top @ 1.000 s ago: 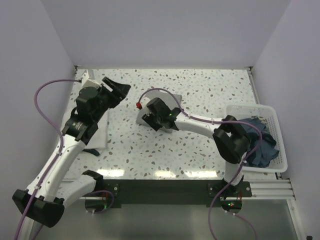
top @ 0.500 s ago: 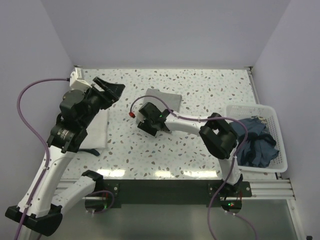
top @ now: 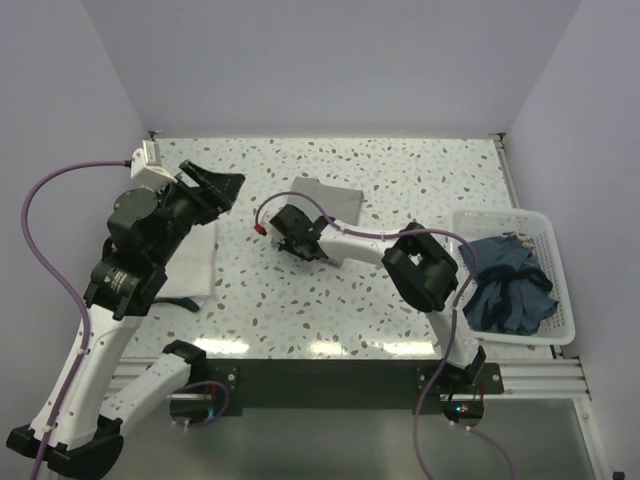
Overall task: Fold and stack the tank tops
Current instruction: Neatly place the folded tank top to the corner
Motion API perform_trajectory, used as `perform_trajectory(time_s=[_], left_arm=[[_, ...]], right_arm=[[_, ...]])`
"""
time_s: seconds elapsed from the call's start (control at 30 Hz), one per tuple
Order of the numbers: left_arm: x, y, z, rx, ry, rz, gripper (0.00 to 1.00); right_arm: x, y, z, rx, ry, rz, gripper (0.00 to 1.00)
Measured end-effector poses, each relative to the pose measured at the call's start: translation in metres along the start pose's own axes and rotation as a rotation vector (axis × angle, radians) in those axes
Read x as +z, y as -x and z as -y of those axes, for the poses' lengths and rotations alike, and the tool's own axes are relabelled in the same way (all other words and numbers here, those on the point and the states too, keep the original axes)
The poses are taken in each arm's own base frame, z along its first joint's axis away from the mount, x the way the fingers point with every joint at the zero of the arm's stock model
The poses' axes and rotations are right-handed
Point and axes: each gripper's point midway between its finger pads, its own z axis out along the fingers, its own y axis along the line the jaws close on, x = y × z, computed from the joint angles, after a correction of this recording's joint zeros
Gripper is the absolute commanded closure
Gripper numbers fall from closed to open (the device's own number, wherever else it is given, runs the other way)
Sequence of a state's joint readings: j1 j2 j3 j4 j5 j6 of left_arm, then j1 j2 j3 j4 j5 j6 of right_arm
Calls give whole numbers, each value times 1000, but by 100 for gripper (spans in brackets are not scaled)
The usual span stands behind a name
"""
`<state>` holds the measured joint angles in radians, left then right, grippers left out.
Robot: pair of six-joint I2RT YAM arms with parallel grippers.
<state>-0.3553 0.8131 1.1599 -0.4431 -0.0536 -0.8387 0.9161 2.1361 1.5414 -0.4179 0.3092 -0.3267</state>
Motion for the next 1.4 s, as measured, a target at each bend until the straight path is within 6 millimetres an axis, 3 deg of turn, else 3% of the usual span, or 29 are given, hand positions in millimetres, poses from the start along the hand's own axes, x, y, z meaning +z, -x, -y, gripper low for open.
perform_trajectory(time_s=[0.03,0.23,0.47,0.63,0.77,1.03,1.27,1.4], left_arm=[[0,0,0,5,-2,-1,30],[-4,-1,3,21,-15,-14,30],[-20,11,14,20,-39,8,29],[-33,19,22,18,-63,31,29],[-42,25,27,17,-75,44,29],[-48,27,29,16,-82,45,29],[-49,22,31,17,-95,20,29],[-49,20,32,17,-102,9,29]], right_arm=[[1,1,0,0,2,-4,93],[-3,22,-9,100,107,13,99],[-38,89,-38,401,360,149,100],[-58,122,-70,676,576,179,100],[-72,154,-83,885,722,225,100],[-83,210,-85,1163,859,319,100],[-100,270,-79,1259,928,459,100],[-108,291,-80,1292,976,512,100]])
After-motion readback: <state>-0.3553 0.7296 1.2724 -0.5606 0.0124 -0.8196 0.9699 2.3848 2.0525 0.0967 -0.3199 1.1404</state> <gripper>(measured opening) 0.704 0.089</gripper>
